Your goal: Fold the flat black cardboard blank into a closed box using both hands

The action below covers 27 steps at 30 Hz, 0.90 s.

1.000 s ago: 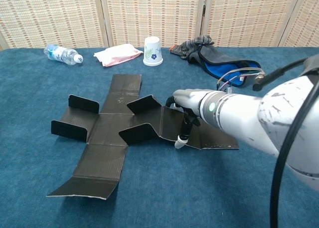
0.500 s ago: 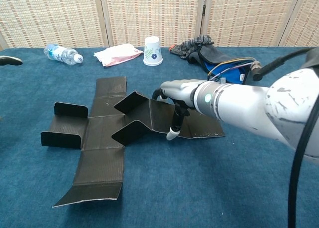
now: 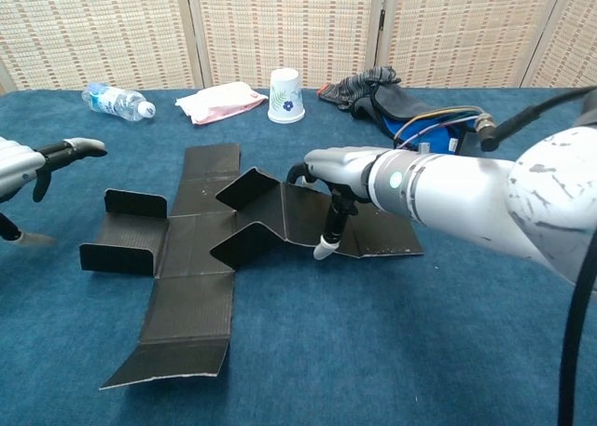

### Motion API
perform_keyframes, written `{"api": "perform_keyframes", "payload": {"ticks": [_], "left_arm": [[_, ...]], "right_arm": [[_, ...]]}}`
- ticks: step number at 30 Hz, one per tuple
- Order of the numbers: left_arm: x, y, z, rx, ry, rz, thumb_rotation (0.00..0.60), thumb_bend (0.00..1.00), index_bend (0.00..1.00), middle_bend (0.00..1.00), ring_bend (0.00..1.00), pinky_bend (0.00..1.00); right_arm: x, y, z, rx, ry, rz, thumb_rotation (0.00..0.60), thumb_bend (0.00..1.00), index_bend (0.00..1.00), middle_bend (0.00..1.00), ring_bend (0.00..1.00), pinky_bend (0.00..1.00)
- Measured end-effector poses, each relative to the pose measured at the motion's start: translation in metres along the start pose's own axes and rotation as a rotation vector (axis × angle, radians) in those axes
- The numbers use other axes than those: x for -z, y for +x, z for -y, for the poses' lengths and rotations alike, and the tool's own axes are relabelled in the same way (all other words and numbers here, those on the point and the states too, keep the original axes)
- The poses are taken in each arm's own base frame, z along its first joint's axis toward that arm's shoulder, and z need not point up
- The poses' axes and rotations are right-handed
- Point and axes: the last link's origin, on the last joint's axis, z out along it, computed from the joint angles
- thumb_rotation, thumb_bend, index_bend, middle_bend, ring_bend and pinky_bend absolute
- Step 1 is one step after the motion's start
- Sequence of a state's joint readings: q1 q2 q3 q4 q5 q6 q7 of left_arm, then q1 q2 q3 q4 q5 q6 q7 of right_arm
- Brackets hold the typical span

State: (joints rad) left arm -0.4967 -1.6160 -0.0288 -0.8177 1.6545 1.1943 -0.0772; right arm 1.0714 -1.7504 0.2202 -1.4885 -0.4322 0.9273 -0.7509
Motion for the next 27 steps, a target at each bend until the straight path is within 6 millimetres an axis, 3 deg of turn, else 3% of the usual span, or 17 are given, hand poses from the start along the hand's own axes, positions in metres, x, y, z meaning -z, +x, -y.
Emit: {"api": "perform_keyframes", "payload": {"ticks": [14, 27], "left_arm": [[-0.019, -0.016, -0.014, -0.01, 0.0, 0.026, 0.6, 0.06, 0.0, 0.0, 0.51, 0.66], [-0.029, -0.014, -0.044, 0.267, 0.002, 0.005, 0.6, 0.07, 0.0, 0.0, 0.51, 0.67]], "right_arm": [[0.004, -0.002, -0.005, -0.023, 0.004, -0.009, 0.6, 0.19, 0.21, 0.27, 0.79, 0.89], [0.006, 0.002, -0.002, -0.044, 0.04, -0.035, 0.6, 0.19, 0.22, 0.28, 0.79, 0.89]]}}
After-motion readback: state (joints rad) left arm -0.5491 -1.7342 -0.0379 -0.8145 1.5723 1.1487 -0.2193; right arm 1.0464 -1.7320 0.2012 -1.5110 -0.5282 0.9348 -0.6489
